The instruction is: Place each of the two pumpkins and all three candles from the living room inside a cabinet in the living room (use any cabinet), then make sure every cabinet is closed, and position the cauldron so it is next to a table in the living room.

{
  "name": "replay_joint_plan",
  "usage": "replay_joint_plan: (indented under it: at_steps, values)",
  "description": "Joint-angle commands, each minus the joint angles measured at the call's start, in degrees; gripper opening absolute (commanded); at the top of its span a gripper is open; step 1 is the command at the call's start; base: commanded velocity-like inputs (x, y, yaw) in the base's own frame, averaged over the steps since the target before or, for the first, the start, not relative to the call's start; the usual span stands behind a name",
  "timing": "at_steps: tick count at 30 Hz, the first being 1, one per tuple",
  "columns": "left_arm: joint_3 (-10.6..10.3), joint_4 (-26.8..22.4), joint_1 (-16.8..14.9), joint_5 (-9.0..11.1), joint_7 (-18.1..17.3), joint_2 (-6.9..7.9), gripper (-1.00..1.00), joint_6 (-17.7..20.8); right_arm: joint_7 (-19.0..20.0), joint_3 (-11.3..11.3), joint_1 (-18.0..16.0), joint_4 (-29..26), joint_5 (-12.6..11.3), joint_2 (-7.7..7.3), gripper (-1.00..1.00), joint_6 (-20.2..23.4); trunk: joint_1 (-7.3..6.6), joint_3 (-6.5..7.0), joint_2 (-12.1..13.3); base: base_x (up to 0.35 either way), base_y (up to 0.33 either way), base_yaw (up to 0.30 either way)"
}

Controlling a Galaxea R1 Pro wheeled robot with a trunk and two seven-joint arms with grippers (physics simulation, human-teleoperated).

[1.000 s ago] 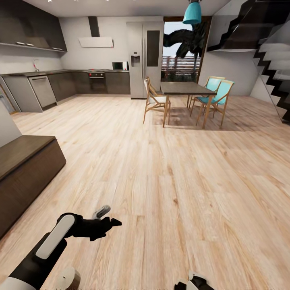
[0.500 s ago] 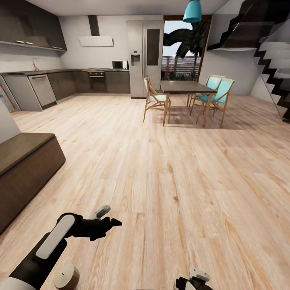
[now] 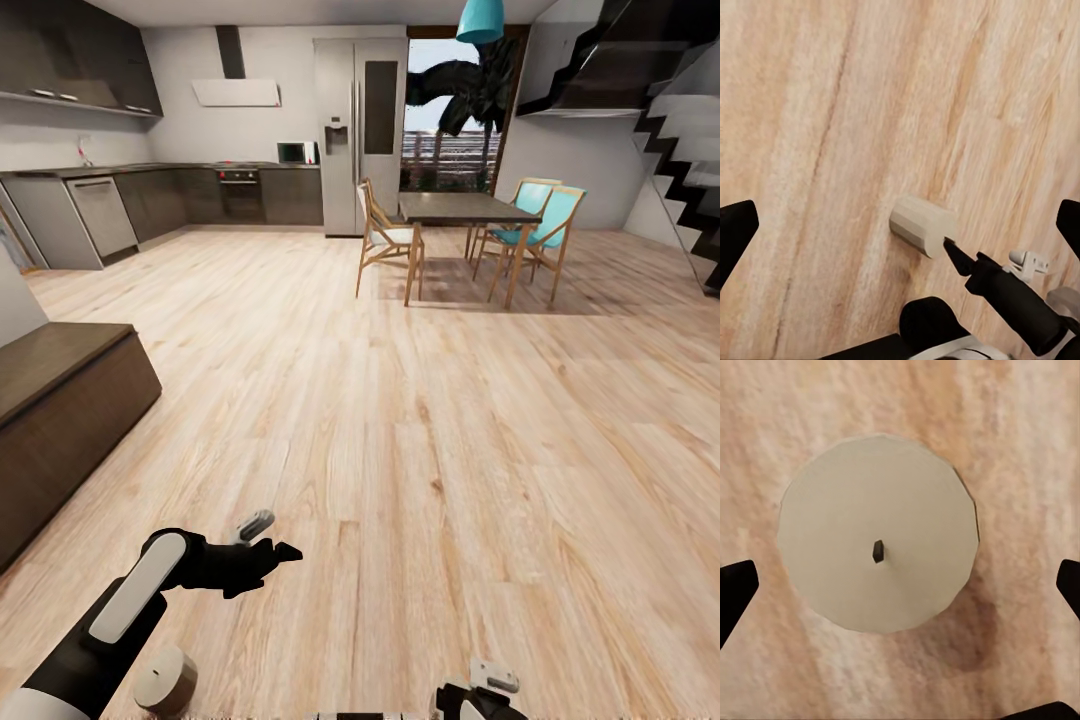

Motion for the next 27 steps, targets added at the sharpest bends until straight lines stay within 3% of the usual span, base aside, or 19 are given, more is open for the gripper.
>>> replay_joint_plan:
  at_steps: [1, 11, 15, 19, 27]
  values:
    - [-0.10, -0.05, -0.04, 0.64, 0.59, 0.03, 1.00, -0.03, -0.36, 0.49, -0.03, -0.13, 0.16, -0.04, 1.00, 0.07, 0.01, -0.28, -0.04, 0.000, 0.000, 0.000]
    - [-0.10, -0.05, -0.04, 0.67, 0.59, 0.02, 1.00, -0.03, 0.10, 0.57, -0.03, 0.02, 5.00, 0.04, 1.00, -2.87, 0.01, -0.28, -0.04, 0.000, 0.000, 0.000]
    - [-0.10, -0.05, -0.04, 0.65, 0.59, 0.00, 1.00, -0.03, 0.40, 0.58, -0.03, 0.03, 5.45, 0.05, 1.00, -4.14, 0.01, -0.28, -0.04, 0.000, 0.000, 0.000]
    - [-0.20, -0.09, -0.04, 0.63, 0.59, 0.00, 1.00, -0.03, 1.87, 0.63, -0.03, 0.10, 5.53, 0.05, 1.00, -4.47, 0.11, -1.16, -0.09, 0.000, 0.000, 0.000]
    - [-0.52, -0.16, -0.04, 0.62, 0.59, 0.01, 1.00, -0.03, 3.27, 2.81, -0.03, 0.12, 5.54, 0.05, 1.00, -4.69, 0.11, -1.16, -0.09, 0.000, 0.000, 0.000]
